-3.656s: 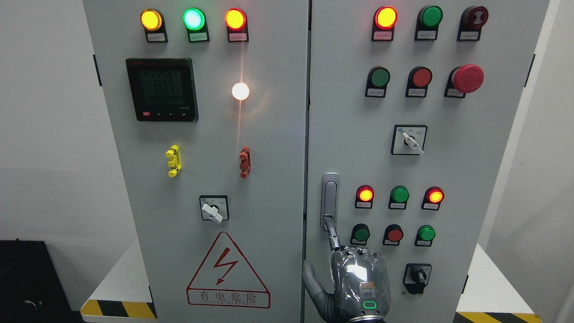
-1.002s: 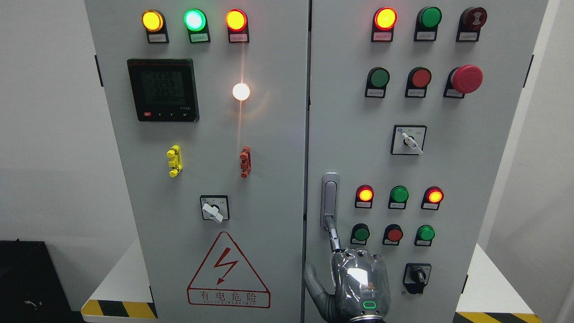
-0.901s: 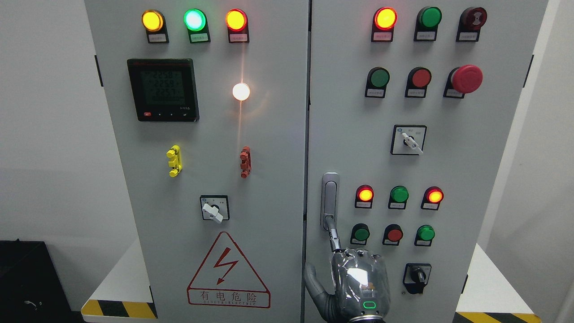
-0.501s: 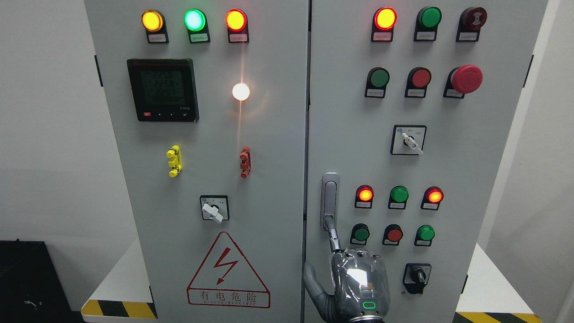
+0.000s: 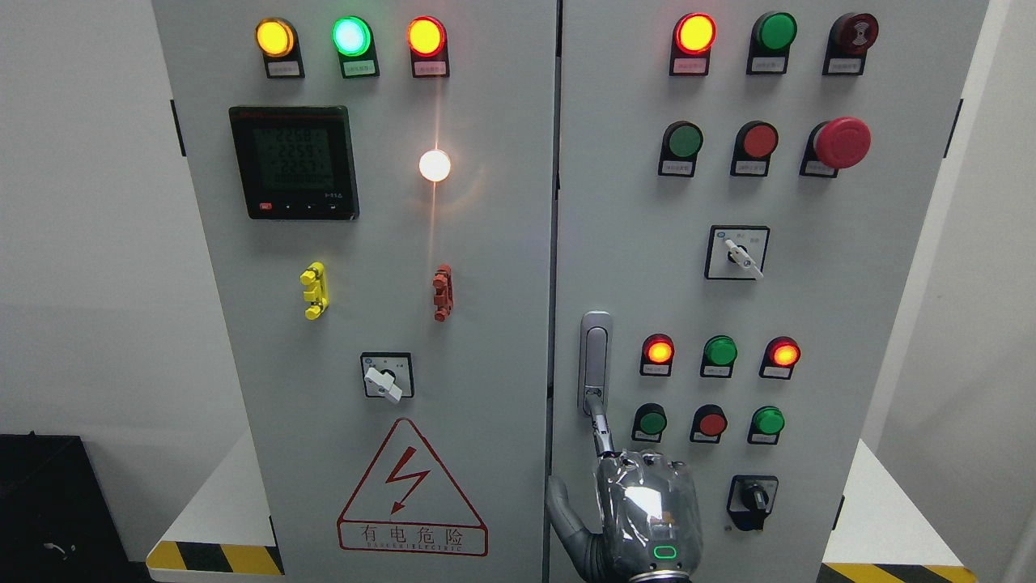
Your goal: Release door handle
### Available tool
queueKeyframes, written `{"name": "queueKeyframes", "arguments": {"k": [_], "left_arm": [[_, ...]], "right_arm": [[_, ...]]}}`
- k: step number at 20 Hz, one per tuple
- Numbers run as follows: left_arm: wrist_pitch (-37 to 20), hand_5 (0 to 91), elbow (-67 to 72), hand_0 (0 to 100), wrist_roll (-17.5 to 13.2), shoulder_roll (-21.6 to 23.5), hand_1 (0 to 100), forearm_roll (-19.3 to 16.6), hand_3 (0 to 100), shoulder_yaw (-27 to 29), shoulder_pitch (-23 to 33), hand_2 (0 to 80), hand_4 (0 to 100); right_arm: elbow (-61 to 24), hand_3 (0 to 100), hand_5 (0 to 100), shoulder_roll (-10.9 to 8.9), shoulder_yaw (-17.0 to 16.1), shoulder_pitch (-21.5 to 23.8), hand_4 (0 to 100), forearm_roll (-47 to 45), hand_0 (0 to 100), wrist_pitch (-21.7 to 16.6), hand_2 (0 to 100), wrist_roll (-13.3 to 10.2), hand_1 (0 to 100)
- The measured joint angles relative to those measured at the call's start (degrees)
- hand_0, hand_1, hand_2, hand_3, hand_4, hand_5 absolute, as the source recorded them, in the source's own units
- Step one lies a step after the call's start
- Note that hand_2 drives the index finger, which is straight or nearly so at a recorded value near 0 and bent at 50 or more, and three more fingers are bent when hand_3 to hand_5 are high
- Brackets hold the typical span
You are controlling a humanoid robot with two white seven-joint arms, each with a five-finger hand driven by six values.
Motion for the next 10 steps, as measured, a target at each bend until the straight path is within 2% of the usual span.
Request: {"name": "queueKeyframes", "arguments": {"k": [10], "left_arm": [[0.0, 0.0, 0.0, 12, 0.0, 0.0, 56, 0.02, 0, 0.0, 0.0, 0.0, 0]], "right_arm": [[0.16, 100, 100, 0.0, -0.05, 0.22, 97, -0.01, 49, -0.18, 0, 0.0, 18]]}}
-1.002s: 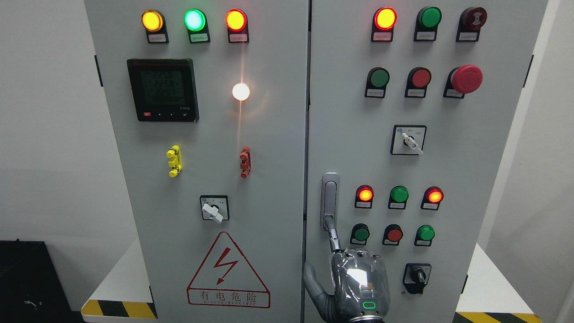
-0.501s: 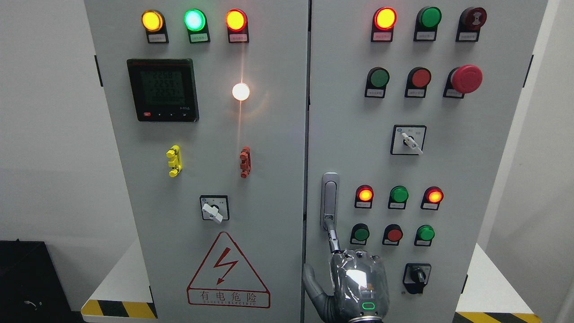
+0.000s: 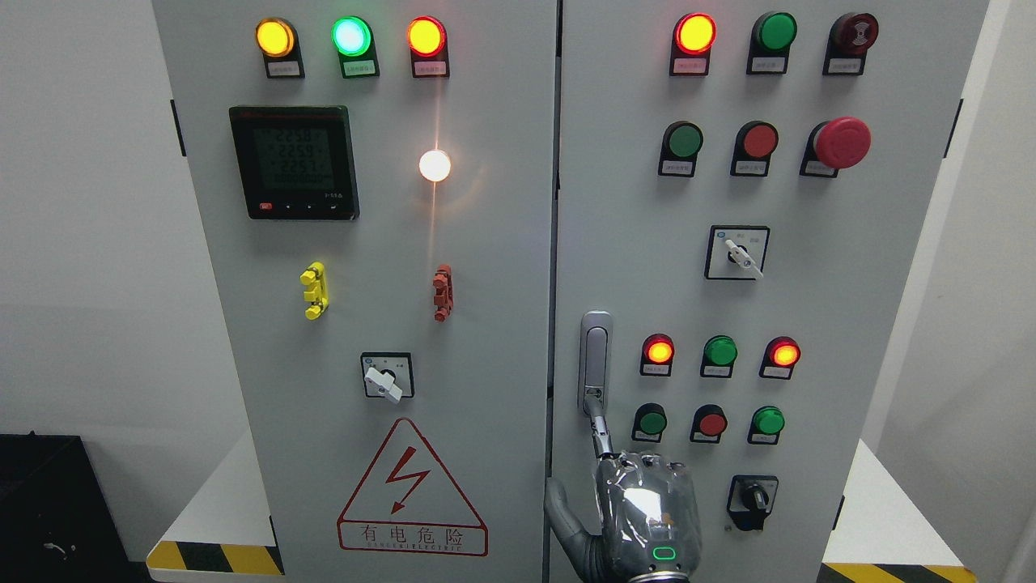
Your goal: Release door handle
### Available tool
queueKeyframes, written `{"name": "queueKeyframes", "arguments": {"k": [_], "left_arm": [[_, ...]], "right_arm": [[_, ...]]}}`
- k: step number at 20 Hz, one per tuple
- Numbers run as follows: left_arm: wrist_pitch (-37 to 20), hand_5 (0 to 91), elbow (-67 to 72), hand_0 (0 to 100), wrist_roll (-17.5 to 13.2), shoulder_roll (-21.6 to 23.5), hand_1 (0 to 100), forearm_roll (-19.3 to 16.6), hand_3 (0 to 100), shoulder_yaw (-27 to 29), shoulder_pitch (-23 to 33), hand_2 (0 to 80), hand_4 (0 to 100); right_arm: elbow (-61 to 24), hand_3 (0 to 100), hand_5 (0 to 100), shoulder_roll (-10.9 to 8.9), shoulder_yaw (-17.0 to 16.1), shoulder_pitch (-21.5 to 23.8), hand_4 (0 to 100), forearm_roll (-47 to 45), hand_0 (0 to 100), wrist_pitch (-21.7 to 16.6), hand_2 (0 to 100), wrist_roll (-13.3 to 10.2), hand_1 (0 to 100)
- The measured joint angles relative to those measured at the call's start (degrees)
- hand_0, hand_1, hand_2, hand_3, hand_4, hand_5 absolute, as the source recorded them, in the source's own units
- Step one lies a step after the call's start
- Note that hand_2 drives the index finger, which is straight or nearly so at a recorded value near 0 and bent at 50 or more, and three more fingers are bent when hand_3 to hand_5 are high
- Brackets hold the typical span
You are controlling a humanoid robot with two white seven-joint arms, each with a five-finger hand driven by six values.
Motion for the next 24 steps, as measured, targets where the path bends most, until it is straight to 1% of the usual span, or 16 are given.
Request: {"name": "queueKeyframes", "arguments": {"k": [24], "left_arm": [[0.0, 0.0, 0.01, 12, 0.0, 0.0, 56, -0.02, 0, 0.0, 0.0, 0.0, 0]], "right_arm": [[1.4, 100, 100, -0.02, -0.27, 0.64, 97, -0.01, 48, 0.02, 0, -0.03, 18]]}}
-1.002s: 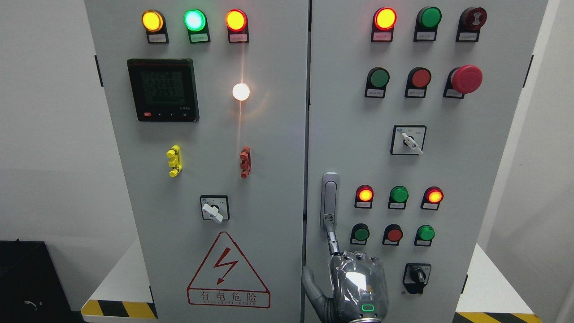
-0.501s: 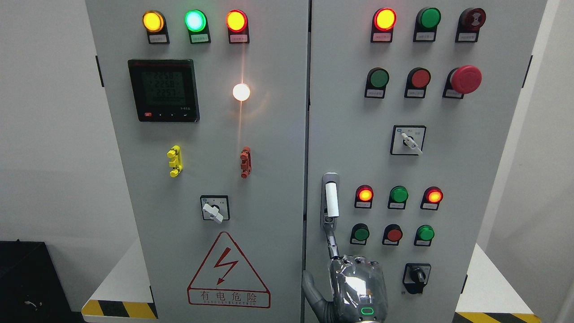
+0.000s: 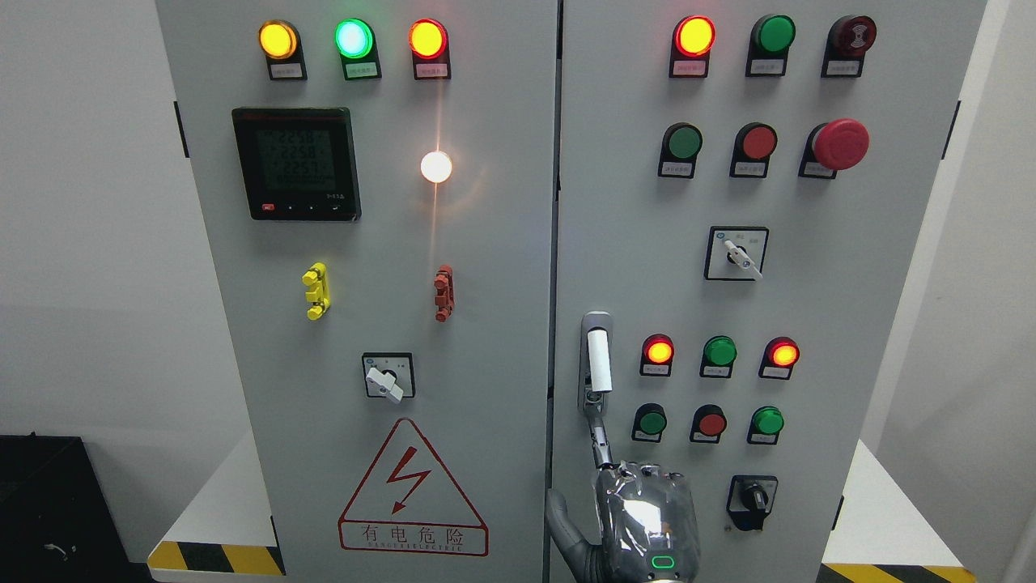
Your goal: Release door handle
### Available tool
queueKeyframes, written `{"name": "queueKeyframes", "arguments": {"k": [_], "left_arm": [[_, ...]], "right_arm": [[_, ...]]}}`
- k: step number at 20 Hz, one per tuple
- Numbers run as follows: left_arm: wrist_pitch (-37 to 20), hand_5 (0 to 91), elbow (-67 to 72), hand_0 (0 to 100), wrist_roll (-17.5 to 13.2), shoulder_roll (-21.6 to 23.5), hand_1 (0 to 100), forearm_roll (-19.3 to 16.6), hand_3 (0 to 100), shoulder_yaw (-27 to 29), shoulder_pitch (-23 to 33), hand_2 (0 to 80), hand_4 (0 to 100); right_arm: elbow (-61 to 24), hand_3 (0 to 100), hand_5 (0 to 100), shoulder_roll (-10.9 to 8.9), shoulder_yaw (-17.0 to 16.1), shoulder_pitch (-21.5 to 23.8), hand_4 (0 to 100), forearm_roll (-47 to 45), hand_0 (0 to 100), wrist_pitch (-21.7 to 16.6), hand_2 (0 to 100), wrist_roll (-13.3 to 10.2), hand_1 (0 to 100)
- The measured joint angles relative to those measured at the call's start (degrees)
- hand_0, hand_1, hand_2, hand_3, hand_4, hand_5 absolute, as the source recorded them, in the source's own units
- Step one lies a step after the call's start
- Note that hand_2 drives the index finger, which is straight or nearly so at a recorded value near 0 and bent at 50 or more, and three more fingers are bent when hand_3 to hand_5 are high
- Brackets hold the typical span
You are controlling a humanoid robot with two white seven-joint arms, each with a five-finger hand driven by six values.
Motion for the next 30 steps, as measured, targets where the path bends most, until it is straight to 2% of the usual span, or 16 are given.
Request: {"name": "queueKeyframes", "arguments": {"k": [30], "left_arm": [[0.0, 0.0, 0.0, 12, 0.0, 0.0, 56, 0.0, 0, 0.0, 0.0, 0.0, 0]], "right_arm": [[-0.23, 100, 100, -0.07, 0.24, -0.41, 97, 0.1, 47, -0.23, 1, -0.07, 18]]}}
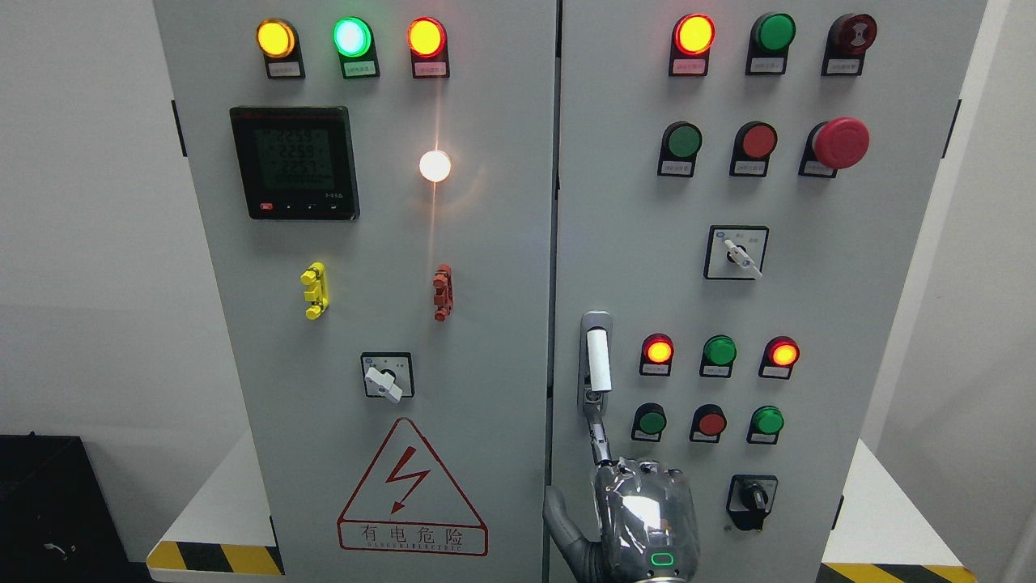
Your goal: Release door handle
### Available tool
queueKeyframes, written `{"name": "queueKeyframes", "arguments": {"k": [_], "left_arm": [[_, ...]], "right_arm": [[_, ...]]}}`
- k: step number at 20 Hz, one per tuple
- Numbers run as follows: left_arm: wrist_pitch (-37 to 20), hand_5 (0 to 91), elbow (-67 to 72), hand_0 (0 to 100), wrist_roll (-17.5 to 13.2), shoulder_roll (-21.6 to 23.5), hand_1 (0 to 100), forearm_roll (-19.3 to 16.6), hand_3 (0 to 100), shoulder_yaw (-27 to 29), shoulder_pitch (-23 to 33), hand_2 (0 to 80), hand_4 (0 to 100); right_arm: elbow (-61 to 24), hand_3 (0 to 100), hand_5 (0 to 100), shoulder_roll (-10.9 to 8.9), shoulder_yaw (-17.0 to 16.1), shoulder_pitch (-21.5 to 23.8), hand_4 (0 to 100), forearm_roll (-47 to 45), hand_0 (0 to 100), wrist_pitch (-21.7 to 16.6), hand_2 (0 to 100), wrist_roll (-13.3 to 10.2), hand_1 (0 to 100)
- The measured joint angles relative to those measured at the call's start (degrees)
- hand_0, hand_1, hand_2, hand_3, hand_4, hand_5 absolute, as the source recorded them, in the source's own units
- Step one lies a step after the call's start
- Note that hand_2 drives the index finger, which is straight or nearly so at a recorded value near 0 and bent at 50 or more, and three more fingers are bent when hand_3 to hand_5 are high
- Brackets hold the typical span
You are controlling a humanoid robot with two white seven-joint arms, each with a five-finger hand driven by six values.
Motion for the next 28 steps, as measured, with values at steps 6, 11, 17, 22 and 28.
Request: {"name": "queueKeyframes", "arguments": {"k": [6, 11, 17, 22, 28], "left_arm": [[0.0, 0.0, 0.0, 12, 0.0, 0.0, 56, -0.01, 0, 0.0, 0.0, 0.0, 0], [0.0, 0.0, 0.01, 12, 0.0, 0.0, 56, 0.0, 0, 0.0, 0.0, 0.0, 0], [0.0, 0.0, 0.0, 12, 0.0, 0.0, 56, 0.01, 0, 0.0, 0.0, 0.0, 0], [0.0, 0.0, 0.0, 12, 0.0, 0.0, 56, 0.0, 0, 0.0, 0.0, 0.0, 0], [0.0, 0.0, 0.0, 12, 0.0, 0.0, 56, 0.01, 0, 0.0, 0.0, 0.0, 0]], "right_arm": [[0.06, 100, 100, 0.0, 0.05, -0.05, 97, 0.05, 47, -0.01, 1, -0.01, 18], [-0.66, 100, 100, 0.0, 0.11, -0.05, 97, 0.07, 46, -0.08, 1, -0.03, 18], [-1.83, 100, 100, -0.01, 0.17, -0.08, 97, 0.13, 46, -0.11, 2, 0.06, 18], [-2.51, 100, 100, -0.03, 0.2, -0.12, 97, 0.16, 46, -0.12, 4, 0.49, 18], [-3.22, 100, 100, -0.05, 0.27, -0.13, 97, 0.17, 46, -0.15, 9, 0.04, 18]]}}
